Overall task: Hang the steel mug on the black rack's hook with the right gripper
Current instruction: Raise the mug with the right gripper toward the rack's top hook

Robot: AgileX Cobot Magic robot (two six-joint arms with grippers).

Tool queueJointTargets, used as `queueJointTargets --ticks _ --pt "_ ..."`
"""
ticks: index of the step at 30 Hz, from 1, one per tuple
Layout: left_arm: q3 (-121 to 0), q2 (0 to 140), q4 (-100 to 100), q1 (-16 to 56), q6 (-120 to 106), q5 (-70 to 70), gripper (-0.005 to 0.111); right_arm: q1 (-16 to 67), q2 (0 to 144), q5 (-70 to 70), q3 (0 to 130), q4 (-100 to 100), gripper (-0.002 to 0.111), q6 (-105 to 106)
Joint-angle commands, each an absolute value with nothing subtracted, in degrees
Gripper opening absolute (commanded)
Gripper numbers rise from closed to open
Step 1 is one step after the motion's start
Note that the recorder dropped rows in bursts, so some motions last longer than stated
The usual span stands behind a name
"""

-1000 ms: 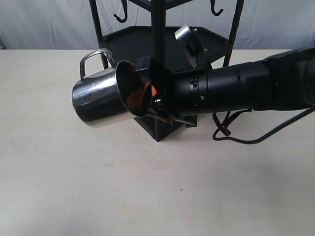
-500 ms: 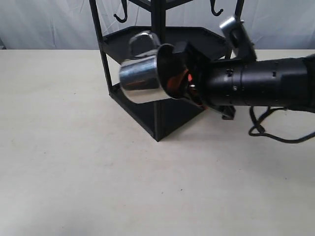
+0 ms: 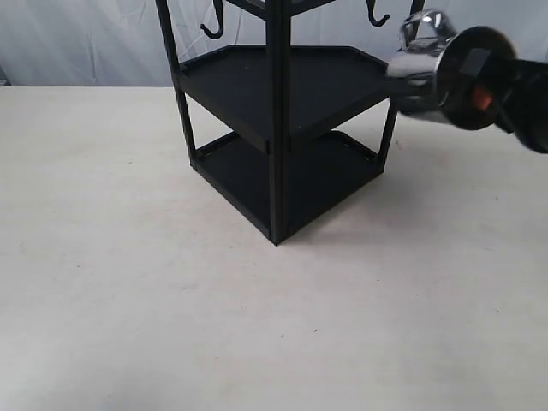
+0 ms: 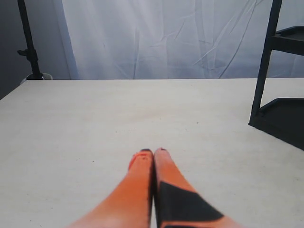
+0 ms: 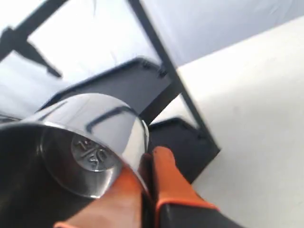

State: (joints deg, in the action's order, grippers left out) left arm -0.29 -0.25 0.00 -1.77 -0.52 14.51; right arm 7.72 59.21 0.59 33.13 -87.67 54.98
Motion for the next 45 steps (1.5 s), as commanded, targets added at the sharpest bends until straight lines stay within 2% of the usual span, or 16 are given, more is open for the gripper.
queueJointTargets --ticks 1,5,10,13,17,31,38,45 --pt "0.0 0.0 0.0 -1.5 -0.4 13.7 0.0 10.5 56.4 -15.3 31.7 -79.9 -0.001 53.8" --pt "0.0 0.0 0.0 -1.5 -0.4 13.7 0.0 17.6 56.4 -26.4 28.0 -63.7 -0.001 40.5" --pt "0.0 0.0 0.0 -1.5 -0.4 13.7 0.0 25.9 58.0 -51.4 21.5 -44.8 -0.001 24.1" --pt "0.0 0.0 0.0 -1.5 -0.4 13.7 0.0 27.7 62.8 -54.6 21.3 -42.5 -0.001 17.7" --pt "0.0 0.0 0.0 -1.5 -0.4 13.7 0.0 28.1 73.6 -67.8 21.3 -39.0 -0.001 10.2" --pt "0.0 0.0 0.0 -1.5 -0.4 13.7 0.0 28.1 84.0 -69.5 26.6 -42.4 -0.001 3.2" --pt "0.0 0.0 0.0 -1.5 -0.4 13.7 0.0 28.1 85.9 -64.3 32.3 -44.4 -0.001 12.8" --pt "0.0 0.0 0.0 -1.5 -0.4 13.7 0.0 31.1 86.0 -65.2 32.3 -55.5 -0.001 18.2"
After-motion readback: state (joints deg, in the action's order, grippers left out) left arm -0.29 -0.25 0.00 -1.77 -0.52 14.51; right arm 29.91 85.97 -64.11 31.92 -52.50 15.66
